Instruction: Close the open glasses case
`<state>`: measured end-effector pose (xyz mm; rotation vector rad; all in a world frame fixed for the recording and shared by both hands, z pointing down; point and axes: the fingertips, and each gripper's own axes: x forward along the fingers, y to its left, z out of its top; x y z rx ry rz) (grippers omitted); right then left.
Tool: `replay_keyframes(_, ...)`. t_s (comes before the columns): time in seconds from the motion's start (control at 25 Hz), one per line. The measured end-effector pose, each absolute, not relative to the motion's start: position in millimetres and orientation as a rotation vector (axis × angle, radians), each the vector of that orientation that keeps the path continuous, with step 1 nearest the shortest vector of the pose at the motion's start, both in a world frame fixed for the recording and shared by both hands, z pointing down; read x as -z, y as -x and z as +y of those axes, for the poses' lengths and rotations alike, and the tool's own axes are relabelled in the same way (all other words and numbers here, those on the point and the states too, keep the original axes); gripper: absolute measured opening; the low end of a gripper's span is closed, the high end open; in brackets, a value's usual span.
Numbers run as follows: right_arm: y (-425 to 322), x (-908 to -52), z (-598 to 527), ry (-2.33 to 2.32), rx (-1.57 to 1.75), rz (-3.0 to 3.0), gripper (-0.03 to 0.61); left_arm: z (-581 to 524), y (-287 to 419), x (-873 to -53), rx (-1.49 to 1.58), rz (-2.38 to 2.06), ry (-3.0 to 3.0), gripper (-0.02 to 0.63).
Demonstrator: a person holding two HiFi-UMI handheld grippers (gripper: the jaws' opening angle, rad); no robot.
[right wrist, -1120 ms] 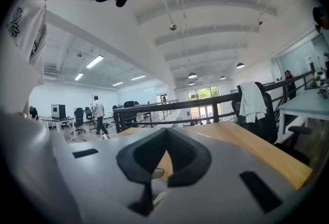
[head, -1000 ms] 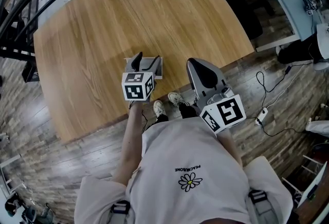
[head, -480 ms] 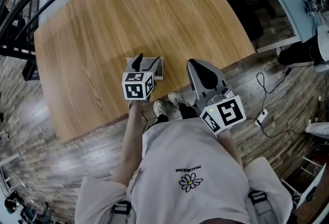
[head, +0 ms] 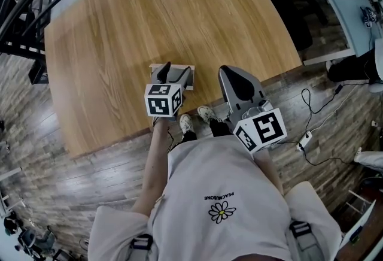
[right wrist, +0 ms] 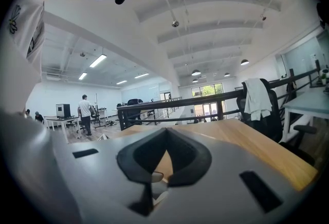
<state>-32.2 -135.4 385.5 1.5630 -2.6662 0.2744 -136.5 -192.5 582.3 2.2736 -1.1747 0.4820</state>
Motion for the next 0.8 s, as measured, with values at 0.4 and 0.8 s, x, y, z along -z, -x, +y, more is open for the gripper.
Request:
replay_keyframes(0.4, 47.7, -390.0, -142.3, -1.457, -0.313, -2.723, 0.008, -170.2, 139.7, -584.5, -0.506, -1.164, -2.262, 0.288)
replay_keyframes(0.8, 62.3, -390.2, -142.3, -1.372, -0.363, -2.778, 0.008, -145.6, 147.1, -600.6, -0.537, -1.183, -2.207, 0.288)
